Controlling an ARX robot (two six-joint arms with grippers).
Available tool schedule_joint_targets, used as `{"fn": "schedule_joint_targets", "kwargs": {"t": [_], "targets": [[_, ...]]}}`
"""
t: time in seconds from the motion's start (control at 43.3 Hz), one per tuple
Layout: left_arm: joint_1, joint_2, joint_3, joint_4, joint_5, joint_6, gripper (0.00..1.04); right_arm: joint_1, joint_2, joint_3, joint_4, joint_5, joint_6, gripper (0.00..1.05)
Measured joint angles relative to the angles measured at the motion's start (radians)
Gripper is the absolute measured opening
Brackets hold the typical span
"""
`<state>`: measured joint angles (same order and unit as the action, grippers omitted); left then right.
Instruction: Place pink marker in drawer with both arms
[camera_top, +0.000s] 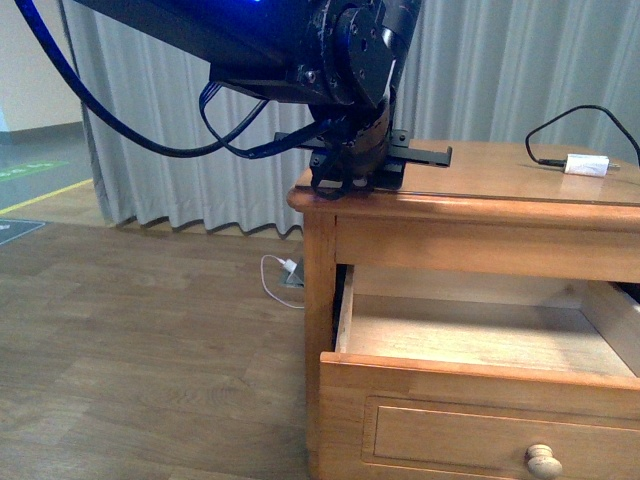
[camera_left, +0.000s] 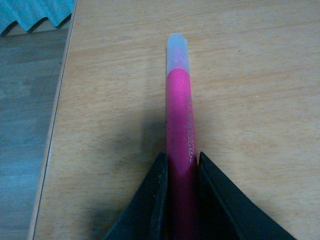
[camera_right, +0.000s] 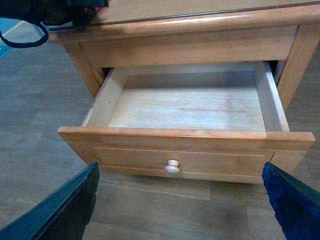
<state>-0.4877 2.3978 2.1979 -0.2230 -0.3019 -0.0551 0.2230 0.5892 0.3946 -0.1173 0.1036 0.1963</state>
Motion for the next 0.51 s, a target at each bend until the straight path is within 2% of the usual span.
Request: {"fn": "schedule_joint_targets", "kwargs": {"t": [0.046,0.254,0.508], "targets": [[0.004,-0.012,-0.020,0.018,0.017,0.002,0.15,0.000,0.000,0.000,0.000,0.000,0.000,0.96],[0.019,-0.116,-0.225,0.198,0.172,0.021,0.15,0.000,0.000,0.000,0.000,0.000,0.000,0.96],[0.031,-0.349,-0.538,0.396,0.437,0.127,0.15,0.000,0.000,0.000,0.000,0.000,0.000,0.96]]}}
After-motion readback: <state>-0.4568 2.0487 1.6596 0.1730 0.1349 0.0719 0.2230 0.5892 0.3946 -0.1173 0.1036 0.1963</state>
